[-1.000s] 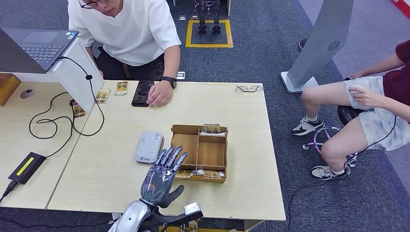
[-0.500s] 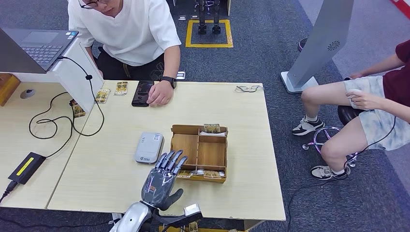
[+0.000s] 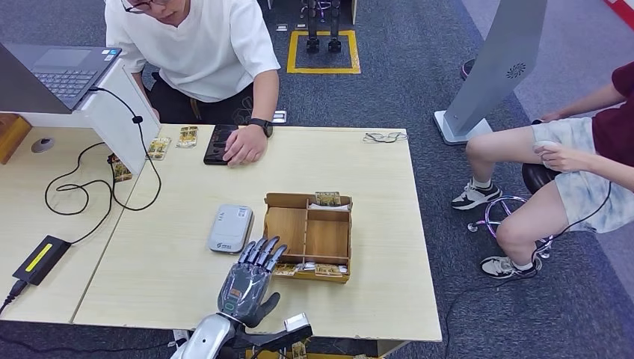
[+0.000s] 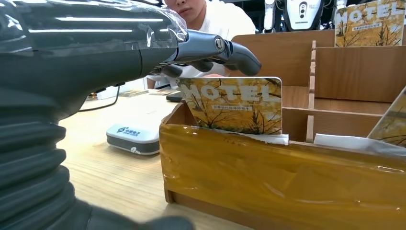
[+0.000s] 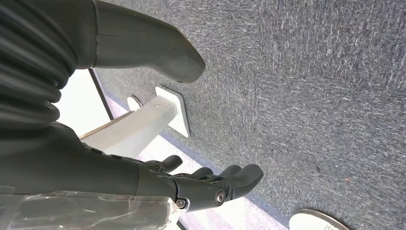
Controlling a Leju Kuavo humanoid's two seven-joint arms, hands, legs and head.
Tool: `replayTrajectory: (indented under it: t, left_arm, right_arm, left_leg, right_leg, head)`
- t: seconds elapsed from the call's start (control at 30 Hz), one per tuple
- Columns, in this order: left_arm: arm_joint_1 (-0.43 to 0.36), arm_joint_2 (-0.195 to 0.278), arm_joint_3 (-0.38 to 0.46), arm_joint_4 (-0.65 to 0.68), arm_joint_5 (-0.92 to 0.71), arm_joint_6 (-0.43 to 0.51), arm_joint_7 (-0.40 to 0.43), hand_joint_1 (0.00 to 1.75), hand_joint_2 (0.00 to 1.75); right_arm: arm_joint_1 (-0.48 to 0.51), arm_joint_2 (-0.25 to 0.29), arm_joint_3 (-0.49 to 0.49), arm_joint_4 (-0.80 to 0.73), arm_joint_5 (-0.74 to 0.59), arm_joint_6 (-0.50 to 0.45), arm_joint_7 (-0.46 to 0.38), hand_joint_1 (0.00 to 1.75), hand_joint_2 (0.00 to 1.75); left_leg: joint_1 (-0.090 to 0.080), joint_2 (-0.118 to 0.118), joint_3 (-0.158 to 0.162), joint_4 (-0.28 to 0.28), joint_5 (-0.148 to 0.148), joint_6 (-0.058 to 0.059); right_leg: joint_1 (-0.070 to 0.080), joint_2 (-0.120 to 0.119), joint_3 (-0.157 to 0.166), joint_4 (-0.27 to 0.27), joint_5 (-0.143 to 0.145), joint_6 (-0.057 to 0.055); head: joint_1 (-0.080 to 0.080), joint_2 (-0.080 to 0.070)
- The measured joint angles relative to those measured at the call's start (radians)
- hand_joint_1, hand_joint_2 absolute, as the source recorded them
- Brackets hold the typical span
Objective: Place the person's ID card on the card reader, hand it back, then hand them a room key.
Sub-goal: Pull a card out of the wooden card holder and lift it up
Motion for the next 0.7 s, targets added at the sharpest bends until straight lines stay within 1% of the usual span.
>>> replayTrajectory:
  t: [0.43, 0.7]
  left_arm:
    - [-0.022, -0.006, 0.0, 0.002, 0.008, -0.011, 0.004, 1.75, 1.75]
    - [-0.023, -0.009, 0.0, 0.002, 0.017, -0.005, -0.002, 1.75, 1.75]
  right_arm:
    - [0.0, 0.0, 0.002, 0.0, 0.0, 0.0, 0.002, 0.0, 1.75]
    - [0.0, 0.0, 0.003, 0.0, 0.0, 0.0, 0.001, 0.0, 1.75]
  left_leg:
    - [0.0, 0.0, 0.001, 0.0, 0.0, 0.0]
    - [0.0, 0.0, 0.002, 0.0, 0.0, 0.0]
  right_leg:
    - [0.0, 0.0, 0.002, 0.0, 0.0, 0.0]
    - [0.0, 0.0, 0.002, 0.0, 0.0, 0.0]
  head:
    - [0.0, 0.0]
    - [0.0, 0.0]
